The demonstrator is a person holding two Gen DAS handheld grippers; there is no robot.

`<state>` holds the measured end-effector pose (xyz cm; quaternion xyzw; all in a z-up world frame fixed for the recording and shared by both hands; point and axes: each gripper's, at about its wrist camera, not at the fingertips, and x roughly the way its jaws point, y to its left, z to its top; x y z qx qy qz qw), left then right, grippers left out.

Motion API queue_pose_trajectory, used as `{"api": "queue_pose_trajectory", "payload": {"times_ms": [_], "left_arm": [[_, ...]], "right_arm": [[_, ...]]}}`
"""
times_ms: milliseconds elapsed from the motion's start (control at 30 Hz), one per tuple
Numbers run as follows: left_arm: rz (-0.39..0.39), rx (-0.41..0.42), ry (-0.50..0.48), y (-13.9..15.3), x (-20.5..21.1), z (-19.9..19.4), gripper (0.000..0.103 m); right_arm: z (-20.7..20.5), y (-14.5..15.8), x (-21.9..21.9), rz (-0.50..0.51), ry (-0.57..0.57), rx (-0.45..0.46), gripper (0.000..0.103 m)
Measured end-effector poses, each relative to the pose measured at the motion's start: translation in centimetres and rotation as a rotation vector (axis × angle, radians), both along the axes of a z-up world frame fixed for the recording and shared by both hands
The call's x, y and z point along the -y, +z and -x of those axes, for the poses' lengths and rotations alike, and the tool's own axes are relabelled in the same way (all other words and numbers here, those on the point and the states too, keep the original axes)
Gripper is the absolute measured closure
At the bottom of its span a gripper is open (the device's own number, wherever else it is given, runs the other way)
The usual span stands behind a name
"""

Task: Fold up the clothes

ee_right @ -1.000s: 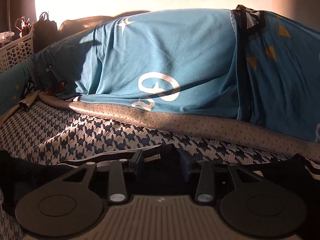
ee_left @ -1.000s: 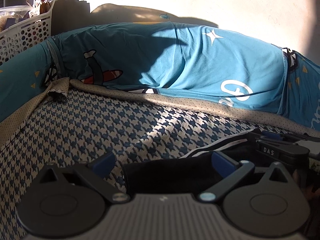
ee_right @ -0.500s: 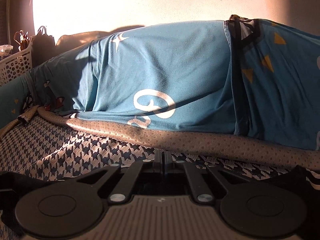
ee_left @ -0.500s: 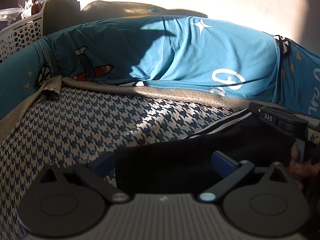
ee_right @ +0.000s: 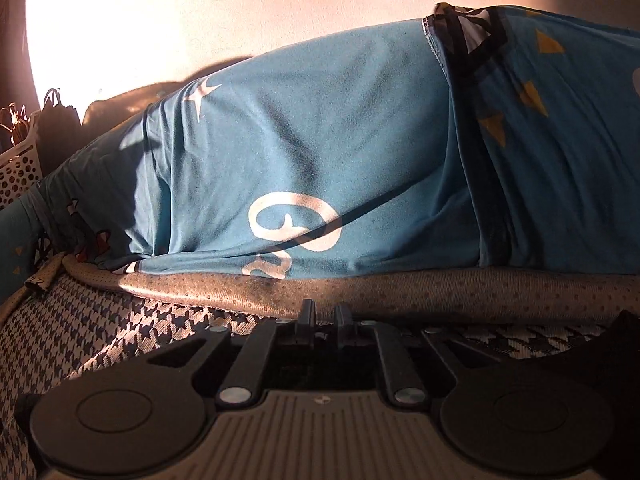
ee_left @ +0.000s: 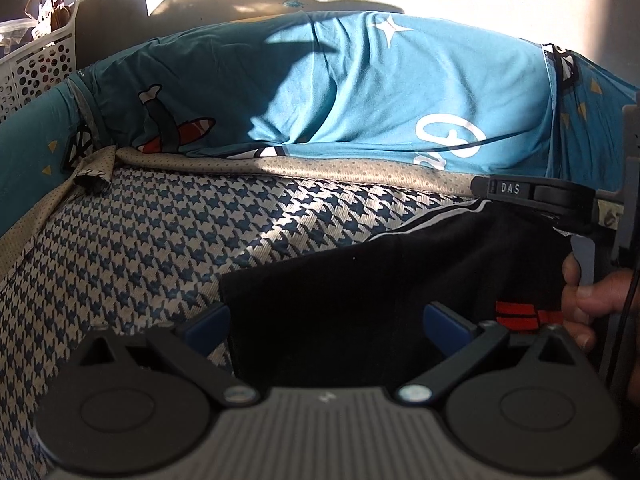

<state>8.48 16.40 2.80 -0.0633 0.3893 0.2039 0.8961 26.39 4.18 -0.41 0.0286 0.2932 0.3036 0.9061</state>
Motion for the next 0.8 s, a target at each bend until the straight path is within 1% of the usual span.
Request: {"api": "queue_pose_trajectory", "payload": {"times_ms": [200, 333, 467, 533, 633, 733, 800], "left_arm": [[0.042, 0.015, 0.020, 0.5, -0.5, 0.1, 0.000], [0.050, 0.040, 0.067, 1.3, -2.0, 0.4, 0.000], [0.059, 0.042, 0.126, 1.6, -4.0, 0.9, 0.000], [0.063, 0.032, 0.148, 1.4, -4.9, 1.0, 0.000], [0.077, 0.022, 0.167, 1.2, -5.9, 1.4, 0.000], [0.090, 0.037, 0.194, 1.4, -7.1, 2.0, 0.000], [0.098, 0.041, 0.219, 1.5, -8.0, 2.4, 0.000]], "right_arm": [[0.7, 2.2, 1.5, -0.036, 0.069, 0.008, 0.081], [1.2, 3.6, 2.4, -0.051, 0.126, 0.007, 0.081], [1.7, 4.9, 3.3, -0.066, 0.184, 0.007, 0.081], [2.2, 4.5, 2.1, -0.045, 0.228, -0.008, 0.081], [2.6, 3.2, 0.5, 0.020, 0.269, -0.062, 0.081], [3.3, 2.3, -0.3, 0.071, 0.286, -0.048, 0.081], [3.4, 2.2, -0.5, 0.050, 0.278, -0.060, 0.081]]}}
